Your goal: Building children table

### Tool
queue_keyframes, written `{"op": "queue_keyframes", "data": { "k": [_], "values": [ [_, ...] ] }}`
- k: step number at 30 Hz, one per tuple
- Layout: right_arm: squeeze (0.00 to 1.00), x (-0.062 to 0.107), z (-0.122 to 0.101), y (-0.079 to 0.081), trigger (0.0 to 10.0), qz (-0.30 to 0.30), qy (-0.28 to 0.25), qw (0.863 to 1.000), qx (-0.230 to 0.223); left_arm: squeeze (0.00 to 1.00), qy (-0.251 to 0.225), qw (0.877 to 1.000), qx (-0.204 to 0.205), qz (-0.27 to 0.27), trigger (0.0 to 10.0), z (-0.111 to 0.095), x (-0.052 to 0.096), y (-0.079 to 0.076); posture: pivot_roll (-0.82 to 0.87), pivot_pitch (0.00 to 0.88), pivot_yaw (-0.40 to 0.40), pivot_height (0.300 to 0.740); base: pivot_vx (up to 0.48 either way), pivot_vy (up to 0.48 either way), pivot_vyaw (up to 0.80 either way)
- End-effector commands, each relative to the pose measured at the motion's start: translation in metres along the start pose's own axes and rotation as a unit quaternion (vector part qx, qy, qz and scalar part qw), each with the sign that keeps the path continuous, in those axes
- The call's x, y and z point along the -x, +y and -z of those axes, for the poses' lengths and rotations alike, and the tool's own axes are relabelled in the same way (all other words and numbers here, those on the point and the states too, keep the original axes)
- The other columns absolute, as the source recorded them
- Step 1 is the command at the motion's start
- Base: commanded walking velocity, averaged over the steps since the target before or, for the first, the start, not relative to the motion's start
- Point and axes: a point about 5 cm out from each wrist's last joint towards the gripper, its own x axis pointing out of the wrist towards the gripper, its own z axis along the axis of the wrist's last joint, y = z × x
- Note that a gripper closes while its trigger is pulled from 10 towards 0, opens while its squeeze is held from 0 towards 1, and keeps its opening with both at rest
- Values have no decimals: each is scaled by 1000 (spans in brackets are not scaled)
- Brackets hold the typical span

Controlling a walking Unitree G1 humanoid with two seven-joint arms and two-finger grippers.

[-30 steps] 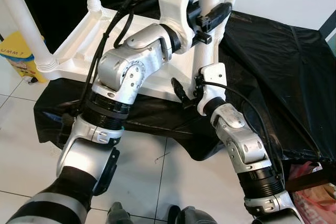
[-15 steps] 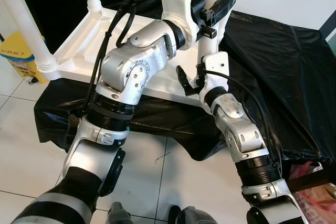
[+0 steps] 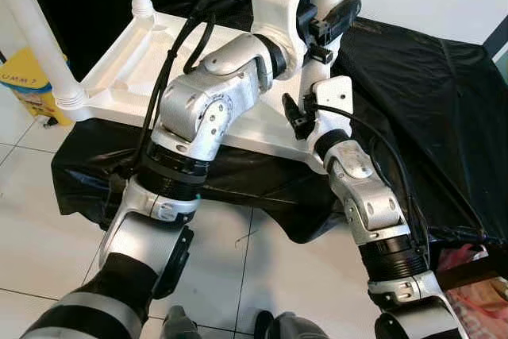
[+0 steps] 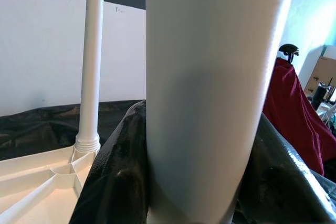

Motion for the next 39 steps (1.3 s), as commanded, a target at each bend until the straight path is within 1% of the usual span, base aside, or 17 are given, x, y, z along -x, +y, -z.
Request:
{"op": "queue_keyframes", "data": {
  "k": [1, 6, 7, 8, 9, 14, 18, 19, 21, 23, 26, 27, 28, 30, 35, 37, 39],
  "values": [
    [0, 2, -1, 7, 0, -15, -8, 1000, 0, 0, -6, 998, 13, 53, 10000, -2, -7, -22, 73, 141, -110, 740, 0, 0, 0],
    [0, 4, 0, 5, 0, -9, -4, 1000, -4, 0, -6, 998, 11, 56, 10000, -1, -7, -24, 73, 144, -109, 740, 0, 0, 0],
    [0, 4, 1, 3, 10000, 1, 0, 1000, -9, 39, -8, 998, 13, 57, 10000, -1, -7, -24, 72, 145, -110, 740, 0, 0, 0],
    [0, 4, 1, 3, 10000, 1, 0, 1000, -9, 39, -8, 998, 13, 57, 10000, -1, -7, -24, 72, 145, -110, 740, 0, 0, 0],
    [0, 5, 2, 0, 10000, 13, 4, 1000, -16, 1000, -12, 998, 19, 57, 10000, 0, -6, -24, 72, 146, -111, 740, 0, 0, 0],
    [0, 6, 2, -3, 10000, 28, 5, 999, -24, 1000, -27, 998, 19, 60, 10000, -2, -4, -24, 72, 143, -111, 740, 0, 0, 0],
    [0, 6, 5, -6, 10000, 52, 8, 998, -33, 1000, -26, 998, -7, 57, 10000, 0, -3, -24, 69, 144, -107, 740, 0, 0, 0],
    [0, 6, 5, -7, 10000, 59, 9, 998, -36, 0, -26, 998, -13, 61, 10000, 1, -2, -25, 65, 146, -104, 740, 0, 0, 0],
    [0, 6, 6, -8, 10000, 64, 9, 997, -37, 0, -27, 997, -17, 64, 10000, 2, -1, -26, 65, 146, -104, 740, 0, 0, 0],
    [0, 7, 6, -12, 10000, 84, 11, 995, -47, 0, -35, 997, -33, 61, 10000, 2, 0, -26, 64, 150, -101, 740, 0, 0, 0],
    [0, 8, 6, -13, 10000, 92, 12, 994, -49, 0, -41, 997, -39, 55, 10000, 1, 0, -26, 62, 150, -99, 740, 0, 0, 0],
    [0, 10, 7, -18, 10000, 113, 12, 992, -53, 0, -62, 996, -59, 33, 10000, -1, 1, -22, 55, 158, -98, 740, 0, 0, 0],
    [0, 10, 7, -18, 10000, 113, 12, 992, -53, 0, -62, 996, -59, 33, 10000, -1, 1, -22, 55, 158, -98, 740, 0, 0, 0],
    [0, 13, 8, -27, 10000, 146, 9, 987, -59, 0, -93, 993, -79, 0, 10000, -4, 5, -17, 52, 166, -100, 740, 0, 0, 0],
    [0, 17, 10, -35, 10000, 171, 4, 984, -59, 0, -117, 990, -69, -25, 10000, -4, 12, -11, 49, 168, -97, 740, 0, 0, 0],
    [0, 21, 15, -42, 10000, 184, -5, 982, -51, 0, -134, 989, -49, -37, 10000, -1, 21, -9, 46, 168, -91, 740, 0, 0, 0],
    [0, 23, 16, -44, 10000, 188, -7, 981, -47, 0, -137, 989, -42, -39, 10000, 1, 23, -9, 45, 167, -90, 740, 0, 0, 0]
  ]
}}
